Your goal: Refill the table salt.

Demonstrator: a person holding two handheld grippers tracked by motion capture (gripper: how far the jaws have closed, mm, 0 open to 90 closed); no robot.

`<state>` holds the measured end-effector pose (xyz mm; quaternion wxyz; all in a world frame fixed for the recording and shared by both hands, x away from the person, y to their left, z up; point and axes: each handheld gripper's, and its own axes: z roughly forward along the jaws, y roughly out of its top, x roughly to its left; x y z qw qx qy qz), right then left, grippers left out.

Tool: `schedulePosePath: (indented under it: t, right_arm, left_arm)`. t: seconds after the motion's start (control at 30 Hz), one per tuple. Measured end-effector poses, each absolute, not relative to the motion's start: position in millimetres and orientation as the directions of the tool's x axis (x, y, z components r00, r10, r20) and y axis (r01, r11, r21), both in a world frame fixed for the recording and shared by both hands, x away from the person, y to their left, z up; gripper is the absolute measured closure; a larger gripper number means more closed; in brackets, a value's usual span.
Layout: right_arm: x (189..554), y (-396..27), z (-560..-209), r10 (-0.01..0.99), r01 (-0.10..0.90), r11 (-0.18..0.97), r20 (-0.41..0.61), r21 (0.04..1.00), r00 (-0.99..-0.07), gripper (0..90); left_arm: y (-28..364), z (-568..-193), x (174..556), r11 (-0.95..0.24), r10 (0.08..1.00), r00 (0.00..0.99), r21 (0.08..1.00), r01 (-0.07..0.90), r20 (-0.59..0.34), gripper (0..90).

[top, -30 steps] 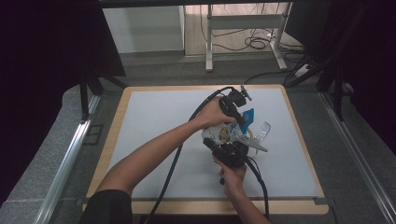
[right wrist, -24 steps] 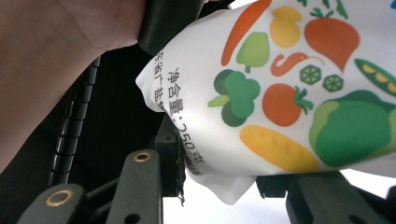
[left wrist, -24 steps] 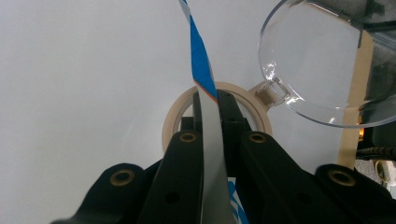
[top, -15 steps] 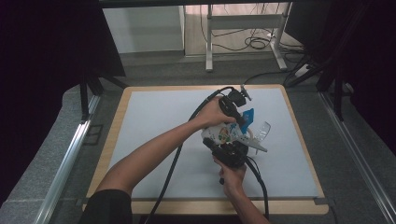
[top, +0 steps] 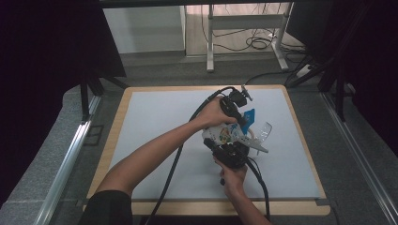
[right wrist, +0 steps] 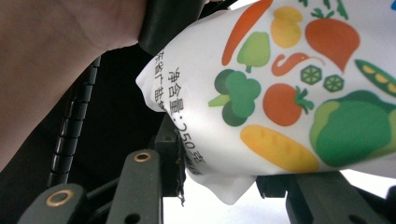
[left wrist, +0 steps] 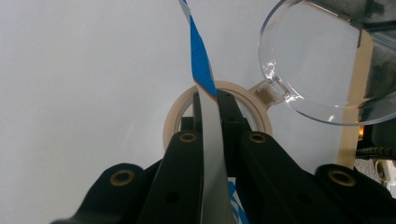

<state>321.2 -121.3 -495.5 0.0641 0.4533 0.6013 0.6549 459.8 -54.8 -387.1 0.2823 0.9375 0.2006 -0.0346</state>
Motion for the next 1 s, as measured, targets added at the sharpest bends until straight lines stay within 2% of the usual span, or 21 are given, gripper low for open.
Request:
schedulePosePath:
  t: [1.0]
  right_arm:
    - [316.4,-113.4,-496.5,0.658,0.435,-0.292,0.509,0.852,-0.556,60.7]
  left_arm:
    - [-52.9,-387.3,459.3,-0.764,0.347,0.921,0.516,0.387,-0.176,89.7]
